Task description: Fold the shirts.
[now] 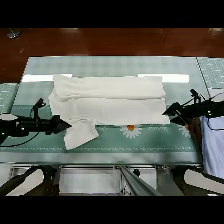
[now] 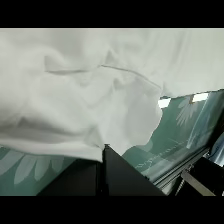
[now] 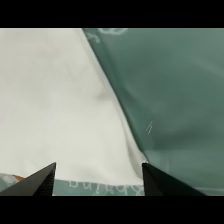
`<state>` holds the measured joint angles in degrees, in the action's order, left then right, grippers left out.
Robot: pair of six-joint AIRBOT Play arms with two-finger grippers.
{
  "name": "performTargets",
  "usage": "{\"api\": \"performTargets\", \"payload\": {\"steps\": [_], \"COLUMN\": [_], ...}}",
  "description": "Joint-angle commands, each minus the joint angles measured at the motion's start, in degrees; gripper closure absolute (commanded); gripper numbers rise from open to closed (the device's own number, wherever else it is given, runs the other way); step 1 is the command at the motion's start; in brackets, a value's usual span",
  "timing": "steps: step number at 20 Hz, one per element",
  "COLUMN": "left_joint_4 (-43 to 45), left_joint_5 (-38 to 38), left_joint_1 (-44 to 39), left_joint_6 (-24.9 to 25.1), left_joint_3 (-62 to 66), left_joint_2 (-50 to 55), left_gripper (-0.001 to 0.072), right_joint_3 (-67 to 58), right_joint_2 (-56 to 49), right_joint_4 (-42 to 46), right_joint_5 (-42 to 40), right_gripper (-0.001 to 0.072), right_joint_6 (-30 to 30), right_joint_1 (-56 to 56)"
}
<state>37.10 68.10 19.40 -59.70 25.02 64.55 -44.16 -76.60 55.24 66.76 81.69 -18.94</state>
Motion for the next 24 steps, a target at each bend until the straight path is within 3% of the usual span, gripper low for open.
{"api": "performTargets", "payload": {"steps": [1,8,9,10,11,19,24], "left_joint_4": [-0.1,-0.1,-0.1,-0.1,-0.1,1.0,1.0], "left_joint_5": [-0.4,-0.1,-0.2,-0.2,-0.2,2.4,-6.1], "left_joint_1": [0.0,0.0,0.0,0.0,0.0,9.7,3.3], "left_joint_6": [0.1,0.0,0.0,0.1,0.1,0.0,-0.5], "left_joint_3": [1.3,3.1,3.1,3.1,3.1,14.2,19.5], "left_joint_2": [0.0,0.0,0.0,0.0,0.0,0.1,4.0], "left_gripper": [0.0681,0.0681,0.0681,0.0681,0.0681,0.0681,0.0682], "right_joint_3": [-3.2,-3.9,-3.9,-3.9,-3.9,-12.1,-21.1], "right_joint_2": [-3.7,-6.4,-6.4,-6.4,-6.4,-6.3,-9.0], "right_joint_4": [-1.5,-2.4,-2.5,-2.5,-2.5,-2.3,-4.8], "right_joint_5": [-1.6,-0.6,-0.6,-0.5,-0.2,5.1,-0.7], "right_gripper": [0.0094,0.0104,0.0166,0.0387,0.0684,0.0687,0.0687], "right_joint_6": [2.5,2.9,2.7,1.6,-1.1,-4.0,-3.7], "right_joint_1": [3.9,4.5,4.5,4.5,4.5,-1.7,2.8]}}
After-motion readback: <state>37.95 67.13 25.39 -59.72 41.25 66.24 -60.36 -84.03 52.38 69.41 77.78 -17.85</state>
